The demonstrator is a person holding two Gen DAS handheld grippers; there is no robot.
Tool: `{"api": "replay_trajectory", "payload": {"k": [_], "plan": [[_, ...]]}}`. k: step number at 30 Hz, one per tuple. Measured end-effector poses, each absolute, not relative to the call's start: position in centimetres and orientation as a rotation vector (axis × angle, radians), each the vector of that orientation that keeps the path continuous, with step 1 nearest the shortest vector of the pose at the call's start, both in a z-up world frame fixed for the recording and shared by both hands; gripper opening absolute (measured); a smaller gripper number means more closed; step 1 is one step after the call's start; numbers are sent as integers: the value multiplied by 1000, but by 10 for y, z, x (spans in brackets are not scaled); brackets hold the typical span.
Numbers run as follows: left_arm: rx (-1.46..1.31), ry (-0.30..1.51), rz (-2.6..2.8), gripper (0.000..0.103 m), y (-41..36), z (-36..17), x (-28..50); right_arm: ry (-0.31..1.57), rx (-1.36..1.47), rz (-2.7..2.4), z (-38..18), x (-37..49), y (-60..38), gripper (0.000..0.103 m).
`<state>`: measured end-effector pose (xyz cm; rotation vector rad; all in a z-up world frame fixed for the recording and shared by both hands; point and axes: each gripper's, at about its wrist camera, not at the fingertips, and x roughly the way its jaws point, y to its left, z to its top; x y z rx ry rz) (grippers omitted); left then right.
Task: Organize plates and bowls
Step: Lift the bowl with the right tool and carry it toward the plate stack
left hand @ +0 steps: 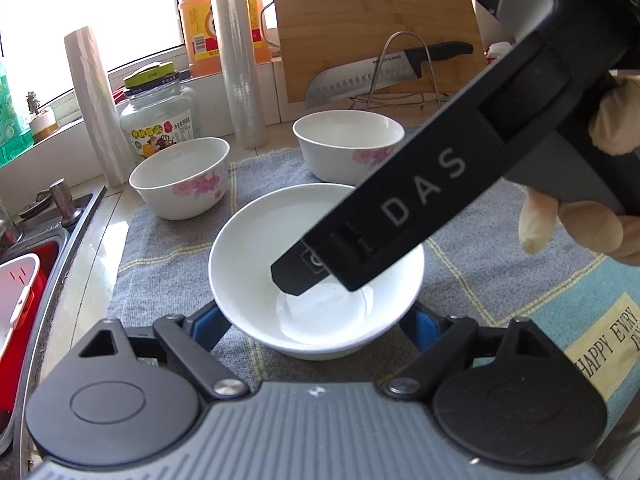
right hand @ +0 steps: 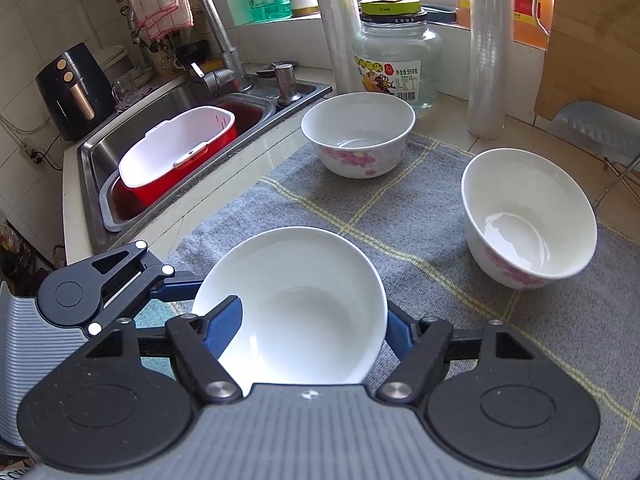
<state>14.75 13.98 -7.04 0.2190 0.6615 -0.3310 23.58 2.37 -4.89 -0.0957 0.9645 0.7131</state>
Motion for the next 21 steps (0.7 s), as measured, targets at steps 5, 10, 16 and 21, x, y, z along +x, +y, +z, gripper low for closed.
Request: {"api": "replay_trajectory", "payload": {"k": [5,10,16,21], "plan": [[229,666,-334,89,135,-63,145,953,-102,708,-41,231,21,80],[246,670,-359,89,126,-52,141,951,-95,700,-34,225,11,80],[264,679,-406,89,104,-44,136,956,-90,672,-29,214,-13,80],[265,681,-452,89,81,-42,133,955,-74,633,-27,205,-40,80]]}}
